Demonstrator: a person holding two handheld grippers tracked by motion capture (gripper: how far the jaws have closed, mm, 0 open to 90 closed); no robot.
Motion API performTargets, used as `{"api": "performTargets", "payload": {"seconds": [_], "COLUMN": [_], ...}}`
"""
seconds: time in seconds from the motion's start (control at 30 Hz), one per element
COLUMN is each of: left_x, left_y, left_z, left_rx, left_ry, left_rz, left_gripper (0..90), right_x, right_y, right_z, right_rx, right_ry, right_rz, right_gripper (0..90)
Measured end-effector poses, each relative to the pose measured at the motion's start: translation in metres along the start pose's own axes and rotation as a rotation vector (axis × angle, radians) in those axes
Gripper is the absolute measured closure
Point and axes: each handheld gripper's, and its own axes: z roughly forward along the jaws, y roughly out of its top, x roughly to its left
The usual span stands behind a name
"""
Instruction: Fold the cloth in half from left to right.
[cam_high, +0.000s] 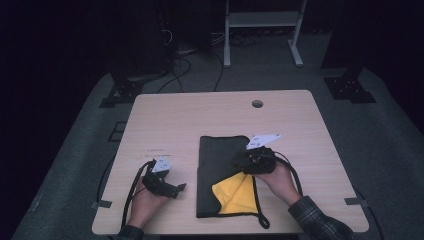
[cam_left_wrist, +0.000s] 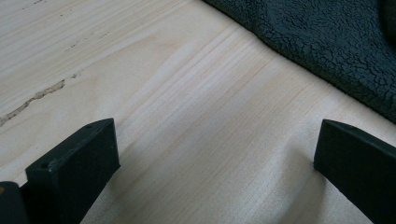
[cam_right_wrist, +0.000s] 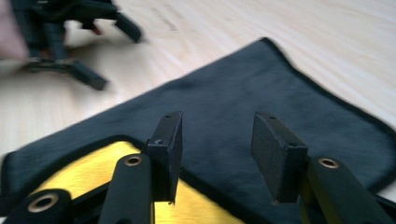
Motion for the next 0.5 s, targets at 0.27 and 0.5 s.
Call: {"api": "performTargets", "payload": {"seconds": [0.27, 0.5], "left_x": [0.000, 0.000], "left_y": [0.000, 0.000], "left_z": [0.000, 0.000], "left_rx": [0.000, 0.000], "left_ry": [0.000, -0.002], "left_rz": [0.001, 0.004], "left_gripper": [0.0, 0.0], "right_x": [0.030, 0.045], "right_y": [0.000, -0.001], "right_z": [0.015, 0.034], "right_rx": [0.020, 0.050], "right_ry": [0.085, 0.132], "right_rz": [-0.045, -0.056], "right_gripper": [51.5, 47.7]}}
